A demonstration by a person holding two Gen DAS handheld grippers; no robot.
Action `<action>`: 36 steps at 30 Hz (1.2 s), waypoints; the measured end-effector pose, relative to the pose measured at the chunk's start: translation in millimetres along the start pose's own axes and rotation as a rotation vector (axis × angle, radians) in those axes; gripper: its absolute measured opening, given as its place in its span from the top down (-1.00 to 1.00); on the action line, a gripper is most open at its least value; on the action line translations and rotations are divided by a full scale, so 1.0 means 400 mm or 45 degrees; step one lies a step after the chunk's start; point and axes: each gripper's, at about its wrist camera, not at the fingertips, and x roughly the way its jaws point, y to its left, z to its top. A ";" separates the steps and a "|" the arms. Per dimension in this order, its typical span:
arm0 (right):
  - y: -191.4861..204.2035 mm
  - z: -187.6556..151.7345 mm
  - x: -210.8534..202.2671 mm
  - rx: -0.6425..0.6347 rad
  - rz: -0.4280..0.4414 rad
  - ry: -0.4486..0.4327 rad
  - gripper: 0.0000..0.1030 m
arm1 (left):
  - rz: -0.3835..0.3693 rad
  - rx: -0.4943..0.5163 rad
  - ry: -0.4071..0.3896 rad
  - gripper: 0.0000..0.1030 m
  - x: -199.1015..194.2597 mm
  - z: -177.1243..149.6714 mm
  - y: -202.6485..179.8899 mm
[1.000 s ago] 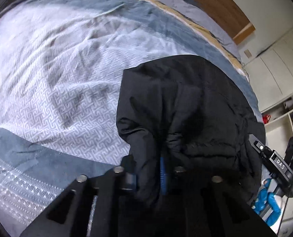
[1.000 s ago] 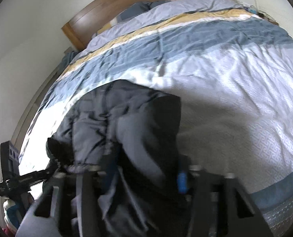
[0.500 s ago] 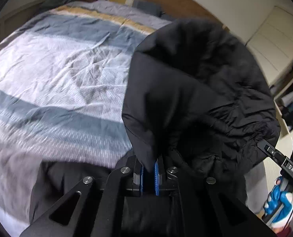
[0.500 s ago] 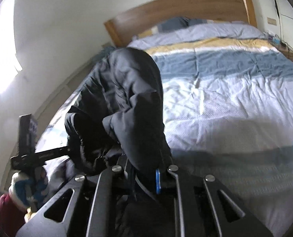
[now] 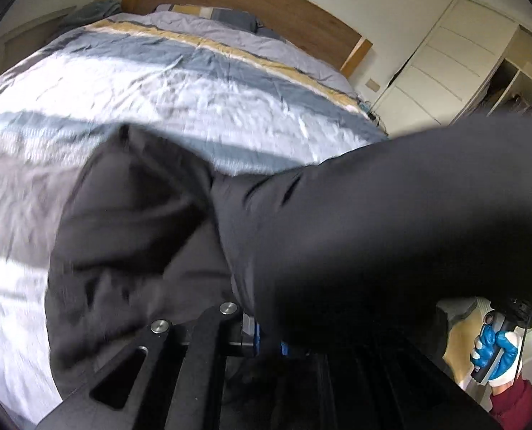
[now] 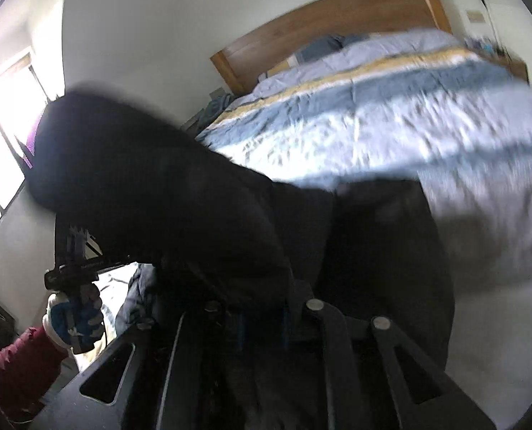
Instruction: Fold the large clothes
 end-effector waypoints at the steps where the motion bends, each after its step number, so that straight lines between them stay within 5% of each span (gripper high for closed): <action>1: -0.013 -0.021 0.000 0.018 0.002 0.006 0.72 | 0.002 0.002 0.004 0.87 0.001 -0.014 0.003; 7: -0.071 -0.094 0.025 0.042 -0.047 0.040 0.68 | 0.079 0.086 0.028 0.87 0.033 -0.091 -0.004; 16: -0.086 -0.111 0.034 0.019 -0.136 0.089 0.67 | 0.087 0.014 0.043 0.89 0.019 -0.122 -0.006; 22: -0.085 -0.113 -0.036 0.051 -0.223 0.076 0.30 | 0.093 0.003 0.046 0.89 -0.015 -0.123 -0.016; 25: -0.074 -0.096 -0.094 0.043 -0.266 0.051 0.27 | 0.089 0.003 0.056 0.74 -0.056 -0.127 -0.009; 29: -0.034 -0.030 -0.168 -0.009 -0.308 -0.022 0.20 | 0.117 0.039 -0.001 0.09 -0.136 -0.098 -0.008; 36: 0.069 0.144 -0.126 -0.139 -0.294 -0.072 0.05 | 0.099 0.098 -0.090 -0.14 -0.164 0.047 -0.062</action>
